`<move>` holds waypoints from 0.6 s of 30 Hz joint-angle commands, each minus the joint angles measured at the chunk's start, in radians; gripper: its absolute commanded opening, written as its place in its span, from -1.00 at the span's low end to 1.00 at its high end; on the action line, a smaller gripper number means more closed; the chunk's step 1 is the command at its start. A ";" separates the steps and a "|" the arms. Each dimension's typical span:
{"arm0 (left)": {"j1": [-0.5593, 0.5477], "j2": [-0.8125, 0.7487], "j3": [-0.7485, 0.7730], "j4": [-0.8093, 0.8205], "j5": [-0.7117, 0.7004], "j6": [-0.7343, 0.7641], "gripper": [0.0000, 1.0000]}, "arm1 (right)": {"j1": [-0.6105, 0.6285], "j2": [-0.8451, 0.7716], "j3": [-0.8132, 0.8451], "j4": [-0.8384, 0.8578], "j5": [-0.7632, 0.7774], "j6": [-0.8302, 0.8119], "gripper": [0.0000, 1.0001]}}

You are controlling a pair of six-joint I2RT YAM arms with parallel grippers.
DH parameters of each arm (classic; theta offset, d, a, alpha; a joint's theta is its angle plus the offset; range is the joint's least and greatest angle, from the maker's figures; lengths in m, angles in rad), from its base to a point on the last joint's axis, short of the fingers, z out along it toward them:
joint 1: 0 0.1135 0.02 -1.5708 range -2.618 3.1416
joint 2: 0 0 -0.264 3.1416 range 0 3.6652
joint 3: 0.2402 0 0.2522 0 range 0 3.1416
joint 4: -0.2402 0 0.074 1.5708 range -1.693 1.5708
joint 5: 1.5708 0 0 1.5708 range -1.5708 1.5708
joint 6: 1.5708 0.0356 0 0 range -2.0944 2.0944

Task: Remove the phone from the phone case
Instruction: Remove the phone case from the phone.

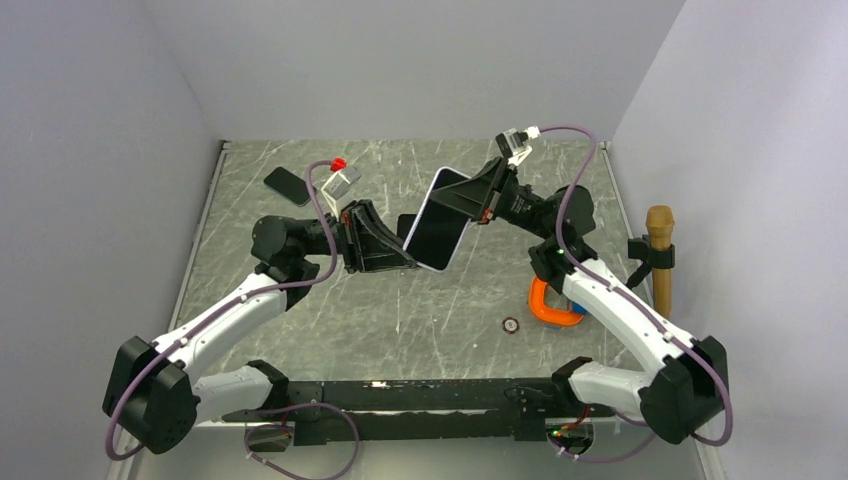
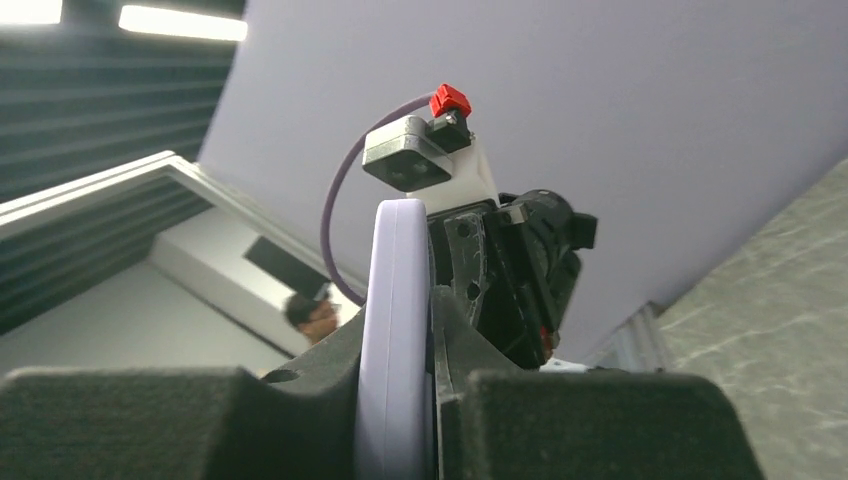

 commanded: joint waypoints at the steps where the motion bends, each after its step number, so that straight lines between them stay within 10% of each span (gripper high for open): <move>1: 0.020 0.022 -0.001 0.302 0.122 -0.003 -1.00 | 0.041 0.096 -0.041 0.502 -0.005 0.435 -1.00; 8: 0.097 0.134 0.001 0.440 0.120 -0.140 -1.00 | 0.103 0.187 -0.042 0.716 0.057 0.578 -1.00; 13: 0.131 0.135 -0.005 0.244 0.113 -0.034 -1.00 | 0.105 0.147 -0.020 0.626 0.043 0.524 -1.00; 18: 0.124 0.003 0.085 -0.708 -0.154 0.468 -1.00 | 0.106 0.149 0.002 0.622 0.048 0.527 -1.00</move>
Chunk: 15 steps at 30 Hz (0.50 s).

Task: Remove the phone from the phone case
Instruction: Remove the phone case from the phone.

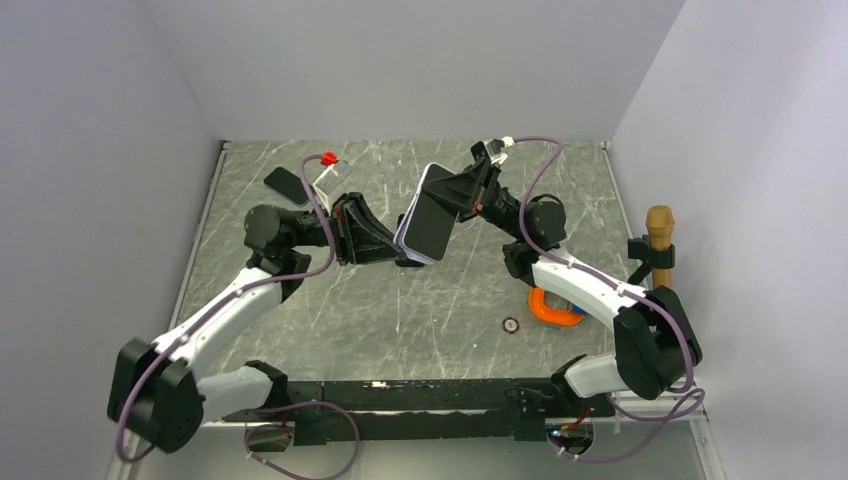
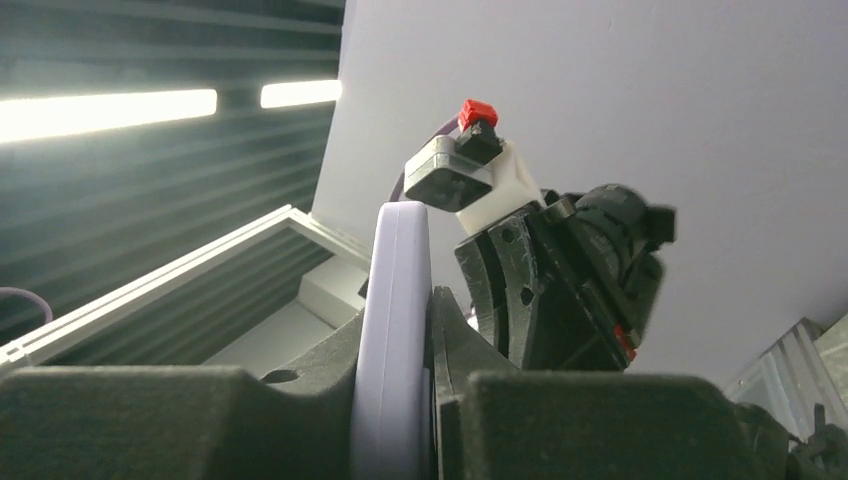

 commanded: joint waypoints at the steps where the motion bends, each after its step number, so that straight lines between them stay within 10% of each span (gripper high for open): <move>1: 0.005 -0.091 0.111 -0.993 -0.392 0.545 -1.00 | 0.054 -0.077 0.071 0.127 -0.026 0.106 -1.00; 5: -0.028 -0.192 0.126 -1.239 -0.692 0.590 -0.95 | 0.050 -0.091 0.079 0.053 -0.032 0.042 -1.00; 13: -0.028 -0.327 0.119 -1.278 -0.486 0.583 0.63 | -0.077 -0.189 0.076 -0.330 -0.072 -0.249 -1.00; 15: -0.029 -0.389 0.100 -1.261 -0.489 0.564 0.69 | -0.101 -0.193 0.076 -0.383 -0.077 -0.293 -1.00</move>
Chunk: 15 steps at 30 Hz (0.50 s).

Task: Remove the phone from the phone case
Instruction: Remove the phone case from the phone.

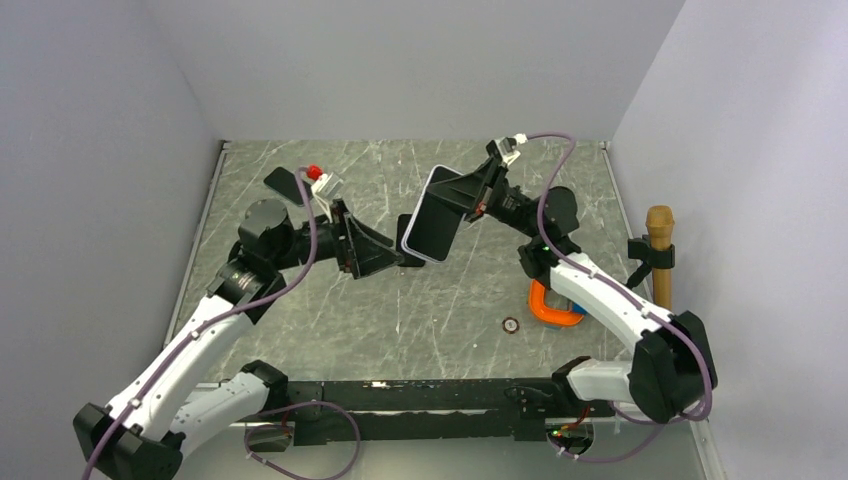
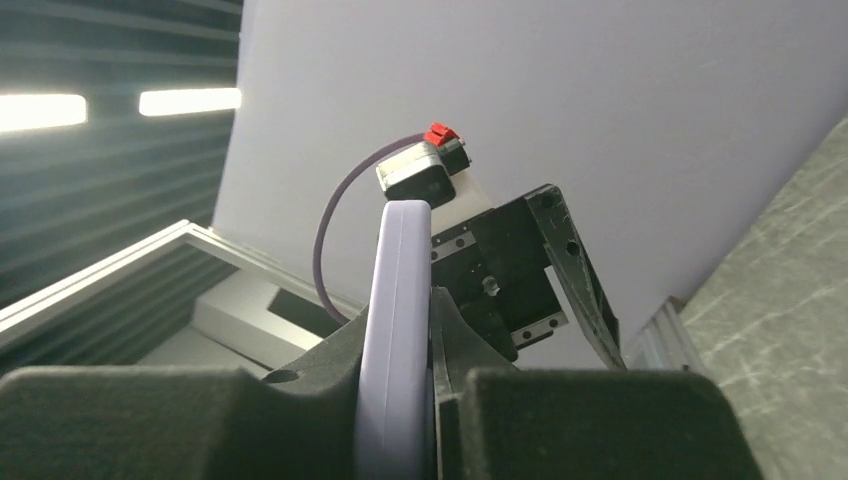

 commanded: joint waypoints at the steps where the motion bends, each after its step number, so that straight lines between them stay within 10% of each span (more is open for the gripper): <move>1: 0.017 -0.130 -0.038 -0.054 -0.053 0.025 0.73 | -0.041 -0.087 0.059 -0.063 -0.055 -0.084 -1.00; 10: -0.067 -0.143 -0.145 0.532 0.064 -0.459 0.80 | -0.043 -0.055 0.039 -0.068 -0.039 -0.110 -1.00; 15: -0.158 -0.097 -0.125 0.515 0.028 -0.435 0.79 | -0.044 -0.050 0.044 -0.062 -0.034 -0.105 -1.00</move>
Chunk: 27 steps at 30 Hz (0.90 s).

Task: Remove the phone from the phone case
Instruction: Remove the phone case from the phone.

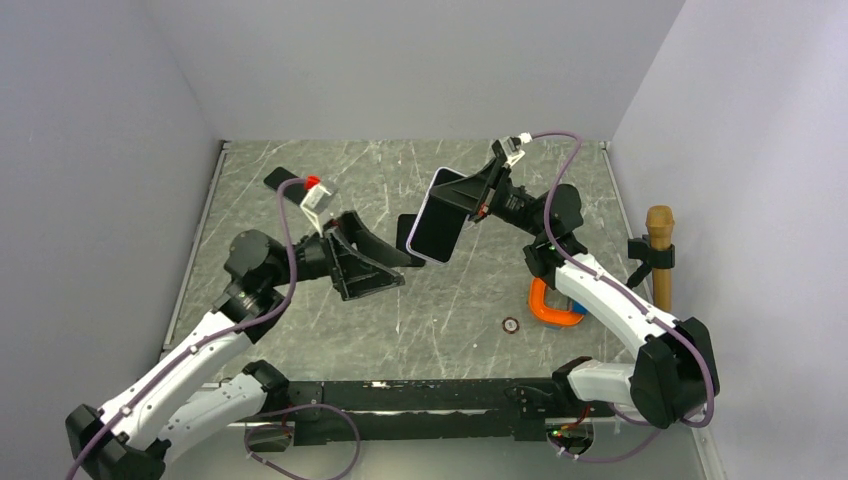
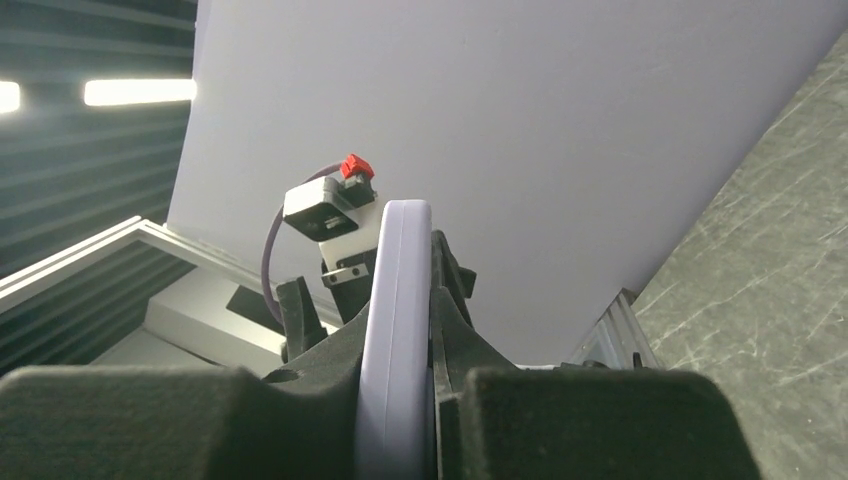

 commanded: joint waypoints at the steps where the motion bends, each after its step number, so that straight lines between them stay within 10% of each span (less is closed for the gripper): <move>1: -0.056 0.031 0.005 0.093 -0.005 -0.073 0.80 | -0.002 -0.009 0.043 0.049 0.014 0.005 -1.00; 27: -0.058 0.128 0.028 0.018 -0.153 -0.039 0.81 | 0.043 -0.062 0.048 0.003 0.042 -0.026 -1.00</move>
